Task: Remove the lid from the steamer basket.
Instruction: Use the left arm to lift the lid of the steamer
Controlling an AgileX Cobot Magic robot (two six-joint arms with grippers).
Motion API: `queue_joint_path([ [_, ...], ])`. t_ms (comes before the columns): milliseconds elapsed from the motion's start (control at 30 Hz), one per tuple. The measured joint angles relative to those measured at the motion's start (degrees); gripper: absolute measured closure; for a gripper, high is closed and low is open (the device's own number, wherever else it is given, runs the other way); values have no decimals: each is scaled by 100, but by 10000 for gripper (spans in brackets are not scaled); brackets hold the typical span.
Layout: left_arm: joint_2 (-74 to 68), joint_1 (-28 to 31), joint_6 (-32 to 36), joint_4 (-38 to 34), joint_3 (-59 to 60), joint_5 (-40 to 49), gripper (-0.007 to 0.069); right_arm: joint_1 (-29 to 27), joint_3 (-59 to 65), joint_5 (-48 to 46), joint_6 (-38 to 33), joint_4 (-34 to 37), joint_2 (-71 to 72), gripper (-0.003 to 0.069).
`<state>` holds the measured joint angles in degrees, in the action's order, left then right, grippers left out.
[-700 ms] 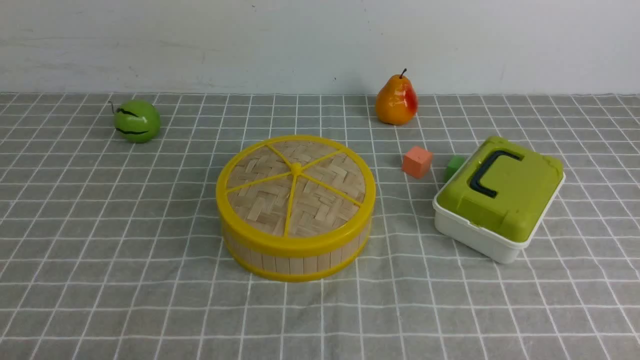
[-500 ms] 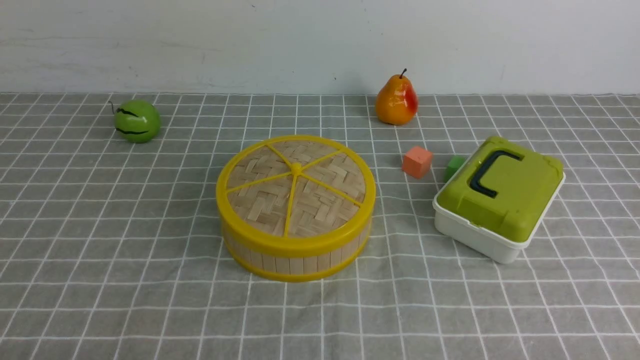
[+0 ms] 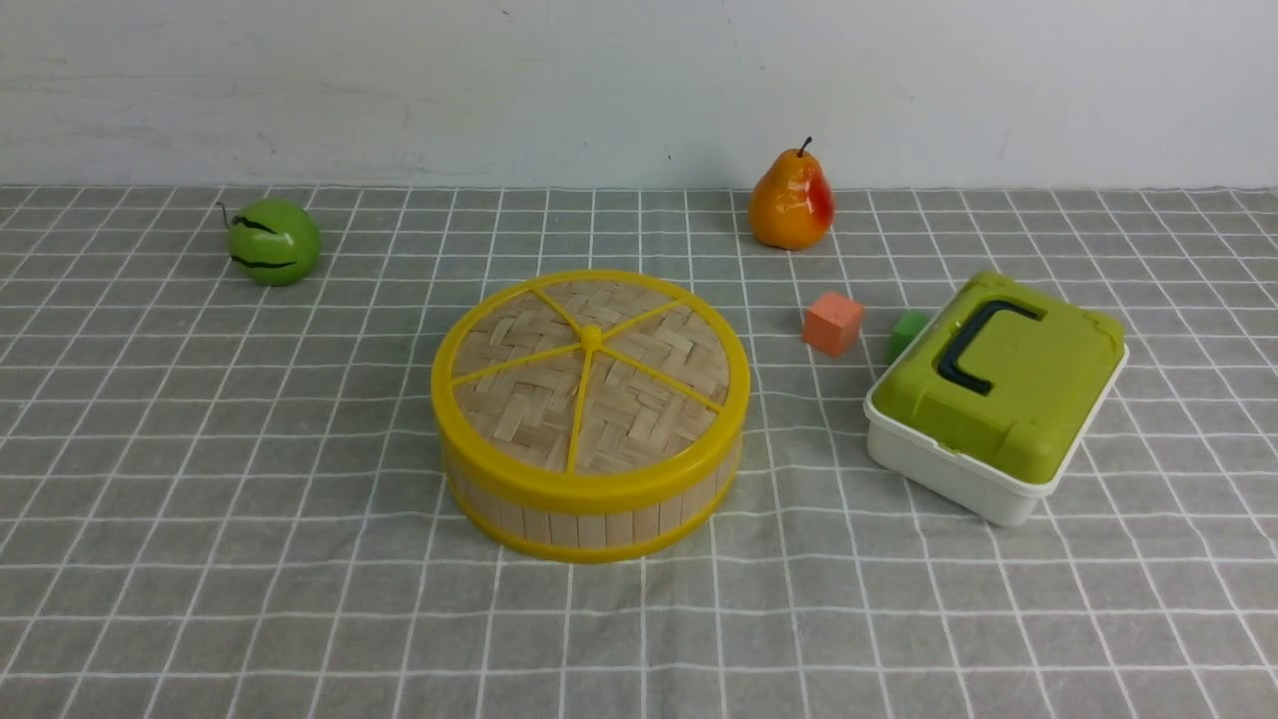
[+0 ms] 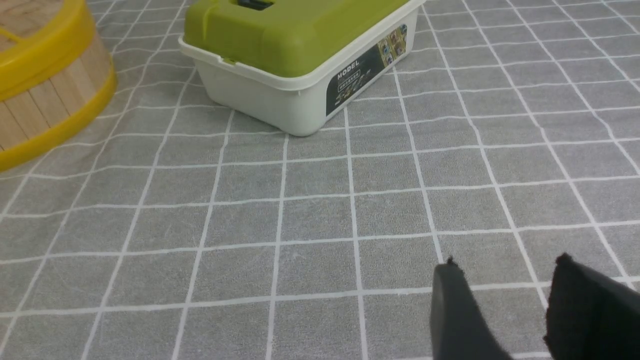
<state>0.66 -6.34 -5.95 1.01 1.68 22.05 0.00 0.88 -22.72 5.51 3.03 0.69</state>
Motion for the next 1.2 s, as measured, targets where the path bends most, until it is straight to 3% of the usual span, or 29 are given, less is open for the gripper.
queue_joint_path([
  [833, 0, 0, 19, 184, 0, -147, 386, 0, 0, 0, 0, 0, 0, 416],
  [1000, 0, 0, 19, 301, 10, -1026, 386, 0, 0, 0, 0, 0, 0, 416],
  [1200, 0, 0, 23, 538, 10, -3600, 386, 0, 0, 0, 0, 0, 0, 416],
])
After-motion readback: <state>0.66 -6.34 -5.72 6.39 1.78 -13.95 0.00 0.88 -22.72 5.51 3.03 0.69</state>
